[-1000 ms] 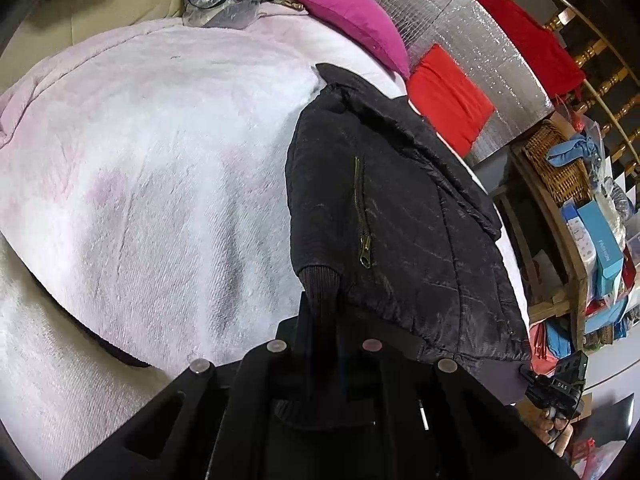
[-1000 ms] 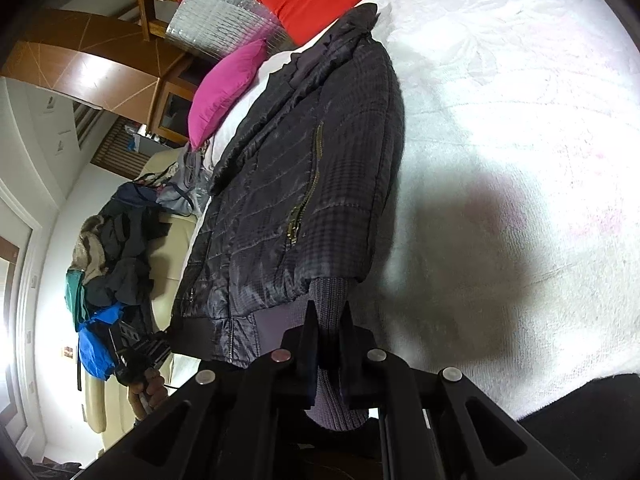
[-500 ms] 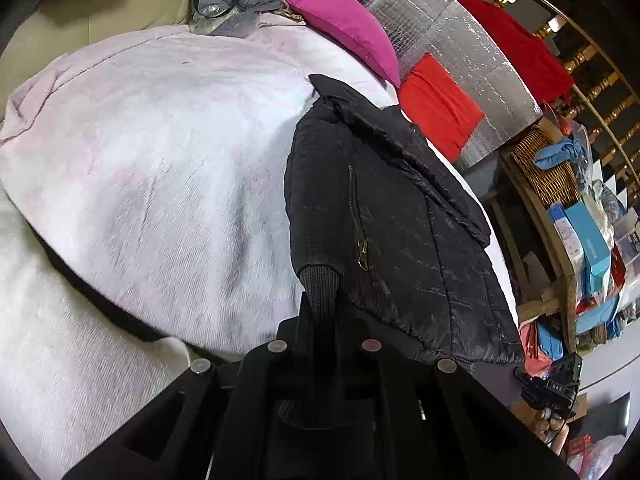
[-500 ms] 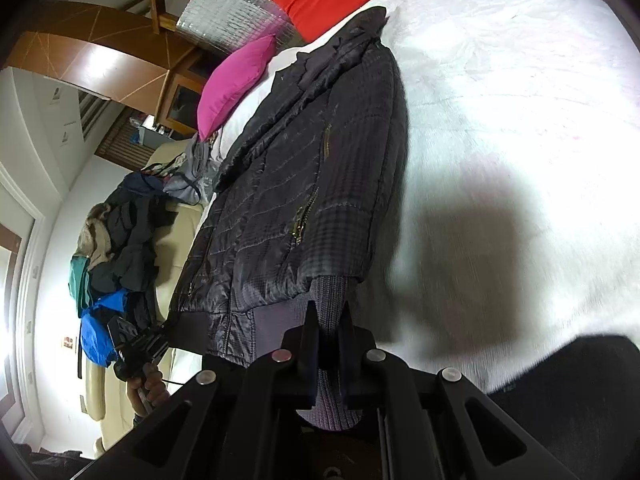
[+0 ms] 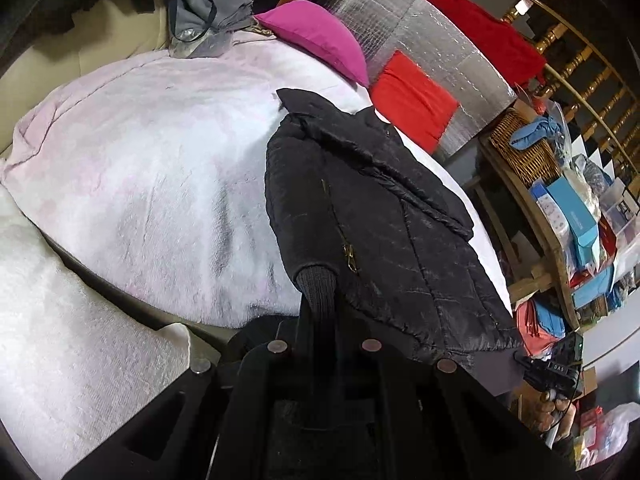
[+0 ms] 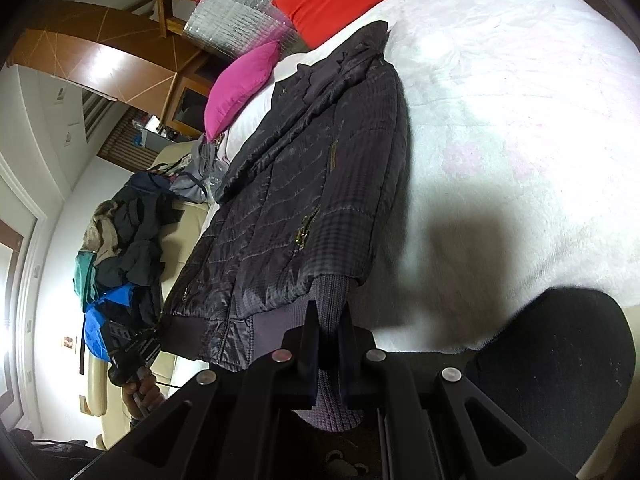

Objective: Fold large clothes
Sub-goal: 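Lift the ribbed hem with both grippers and roll it toward the collar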

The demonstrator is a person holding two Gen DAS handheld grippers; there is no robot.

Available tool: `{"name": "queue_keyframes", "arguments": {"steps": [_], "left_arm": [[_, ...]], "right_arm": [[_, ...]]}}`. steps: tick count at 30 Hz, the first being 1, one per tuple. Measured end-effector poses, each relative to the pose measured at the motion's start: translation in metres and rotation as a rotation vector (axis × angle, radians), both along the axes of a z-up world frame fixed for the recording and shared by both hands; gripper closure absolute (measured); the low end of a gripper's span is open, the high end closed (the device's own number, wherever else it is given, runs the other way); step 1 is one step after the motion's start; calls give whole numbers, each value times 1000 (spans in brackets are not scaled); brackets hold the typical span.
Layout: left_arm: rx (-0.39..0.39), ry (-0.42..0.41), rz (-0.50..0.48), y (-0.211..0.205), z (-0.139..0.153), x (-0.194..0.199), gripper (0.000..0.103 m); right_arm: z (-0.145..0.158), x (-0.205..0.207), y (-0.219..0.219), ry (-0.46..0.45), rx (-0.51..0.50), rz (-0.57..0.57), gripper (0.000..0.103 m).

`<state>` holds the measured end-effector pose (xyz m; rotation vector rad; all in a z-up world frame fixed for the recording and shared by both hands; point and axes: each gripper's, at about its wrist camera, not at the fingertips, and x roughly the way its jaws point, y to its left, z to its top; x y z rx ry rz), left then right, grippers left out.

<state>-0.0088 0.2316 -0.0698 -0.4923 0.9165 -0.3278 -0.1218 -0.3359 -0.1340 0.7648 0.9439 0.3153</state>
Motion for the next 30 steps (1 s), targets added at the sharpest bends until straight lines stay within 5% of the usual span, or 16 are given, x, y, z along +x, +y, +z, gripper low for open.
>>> {"name": "queue_keyframes", "arguments": {"steps": [15,30], "left_arm": [[-6,-31,-8,1,13,11,96],[-8,-184,-35,-12,78,65,95]], "right_arm": [[20,8,-3,-54,15,1,95],[78,57,-14,-200,40,-18,95]]}}
